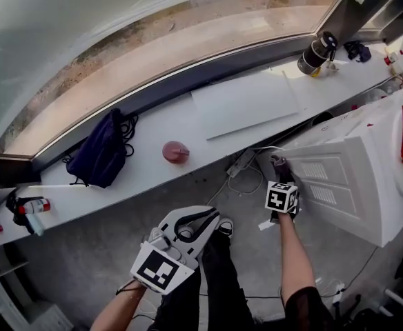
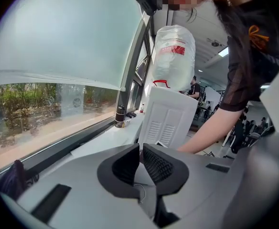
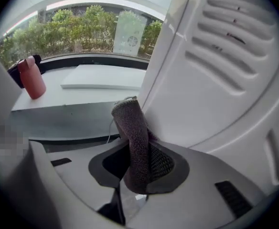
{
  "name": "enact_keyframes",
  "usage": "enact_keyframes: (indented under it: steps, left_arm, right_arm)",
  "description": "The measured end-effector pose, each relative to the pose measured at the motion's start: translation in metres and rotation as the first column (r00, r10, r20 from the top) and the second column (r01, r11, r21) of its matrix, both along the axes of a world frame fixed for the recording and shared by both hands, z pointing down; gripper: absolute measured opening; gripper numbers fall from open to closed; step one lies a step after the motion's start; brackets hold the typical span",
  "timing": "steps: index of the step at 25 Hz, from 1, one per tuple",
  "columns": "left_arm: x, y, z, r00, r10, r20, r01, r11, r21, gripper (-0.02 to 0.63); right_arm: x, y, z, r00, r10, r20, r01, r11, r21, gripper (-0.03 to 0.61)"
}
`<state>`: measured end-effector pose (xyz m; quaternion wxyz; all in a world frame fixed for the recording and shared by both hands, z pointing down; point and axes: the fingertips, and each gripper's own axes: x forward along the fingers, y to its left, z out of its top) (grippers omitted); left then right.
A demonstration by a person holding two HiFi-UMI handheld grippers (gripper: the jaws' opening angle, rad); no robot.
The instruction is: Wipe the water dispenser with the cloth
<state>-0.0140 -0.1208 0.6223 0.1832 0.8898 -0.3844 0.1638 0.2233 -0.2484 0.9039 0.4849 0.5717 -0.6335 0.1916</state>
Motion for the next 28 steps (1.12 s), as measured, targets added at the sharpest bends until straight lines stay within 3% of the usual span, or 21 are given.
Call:
enact_keyframes:
  steps: [5,10,19,24,28]
  left_arm:
    - [-0.007,-0.002,0.002,1.000,-0.004,0.017,0.004,1.000,-0.004,0.031]
    - [0.001,-0.008,-0.019,0.999,0.027,0.021,-0.028,0.999,0.020,0.031]
    - [0.033,0.001,-0.097,0.990,0.138,0.003,-0.138,0.987,0.078,0.031]
    - [0.047,0.017,-0.128,0.978,0.210,0.006,-0.209,0.972,0.106,0.031]
    - [0.054,0.030,-0.148,0.968,0.250,0.005,-0.249,0.960,0.131,0.031]
  right_arm:
    - [-0.002,-0.002,0.010,1.000,0.025,-0.002,-0.025,0.999,-0.025,0.101]
    - [-0.020,0.006,-0.042,0.992,0.000,0.123,-0.007,0.999,0.054,0.101]
    - [-0.026,0.066,-0.243,0.964,-0.127,0.233,0.080,0.976,0.200,0.101]
    - [-0.010,0.092,-0.358,0.963,-0.137,0.230,0.065,0.954,0.293,0.101]
    - [0.006,0.099,-0.435,0.971,-0.133,0.197,0.046,0.919,0.391,0.101]
